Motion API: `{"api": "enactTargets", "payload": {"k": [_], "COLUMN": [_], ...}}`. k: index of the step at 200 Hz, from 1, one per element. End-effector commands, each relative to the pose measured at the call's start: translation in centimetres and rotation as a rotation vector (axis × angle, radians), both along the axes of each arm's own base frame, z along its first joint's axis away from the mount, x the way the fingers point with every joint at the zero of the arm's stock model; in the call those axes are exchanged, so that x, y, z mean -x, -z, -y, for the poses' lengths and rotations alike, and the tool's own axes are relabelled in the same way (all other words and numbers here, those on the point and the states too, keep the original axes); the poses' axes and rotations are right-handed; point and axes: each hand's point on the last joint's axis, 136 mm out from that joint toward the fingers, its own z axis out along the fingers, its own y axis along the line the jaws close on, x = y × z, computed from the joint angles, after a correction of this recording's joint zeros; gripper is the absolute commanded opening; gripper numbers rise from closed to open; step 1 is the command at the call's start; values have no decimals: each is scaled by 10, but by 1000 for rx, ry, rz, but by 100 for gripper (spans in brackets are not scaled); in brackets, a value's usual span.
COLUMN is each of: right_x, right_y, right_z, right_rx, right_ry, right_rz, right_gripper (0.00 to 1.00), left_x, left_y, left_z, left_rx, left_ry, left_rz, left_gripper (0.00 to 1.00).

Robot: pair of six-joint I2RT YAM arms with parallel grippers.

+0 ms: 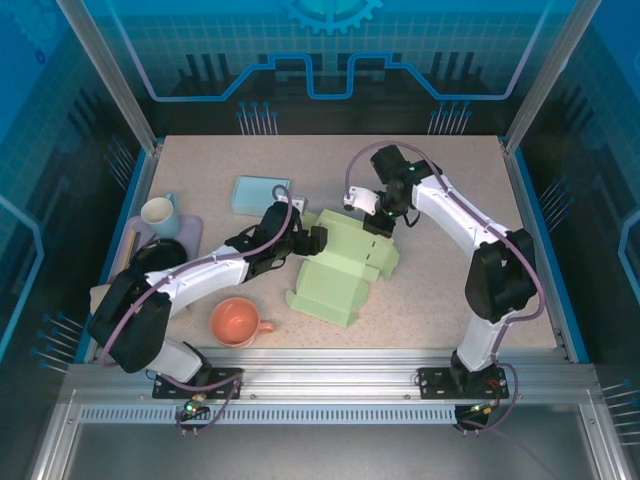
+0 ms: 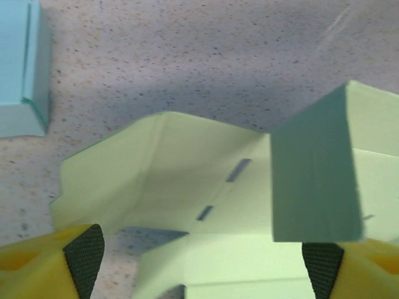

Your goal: Fold the paper box

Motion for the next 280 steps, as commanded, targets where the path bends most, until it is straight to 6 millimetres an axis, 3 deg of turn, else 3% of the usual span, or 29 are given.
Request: {"api": "enactTargets", "payload": {"k": [1,72,119,147,189,232,252,280], "right_x": [0,-14,-18,-20,-26,-31,-36,-53], "right_y": [5,25,29,30,33,35,35,28], "right_z": [-1,7,11,11,16,19,22,29], "right_rx": [-25,-22,-11,-8,14,20,36,92], "right_ry": [2,39,60,62,84,92,88,103], "right_rz": [-35,-68,-66,-61,-40,-16,39,212], "right_gripper": [0,0,0,0,0,0,0,0], "left_x": [-8,4,9,10,18,23,22,23], "left_y": [8,59,73,69,44,28,20,16], "left_z": [-5,-9,25,34,48,53,43,3], "left_rx": [-17,-7,132,170,244,259,229,115], "left_ry": [-22,-42,38,53,112,131,101,-34], "left_rz": [21,-107,-215,-244,-228,-206,-175,-105], "left_gripper": [90,90,88,83,67,68,72,73]}}
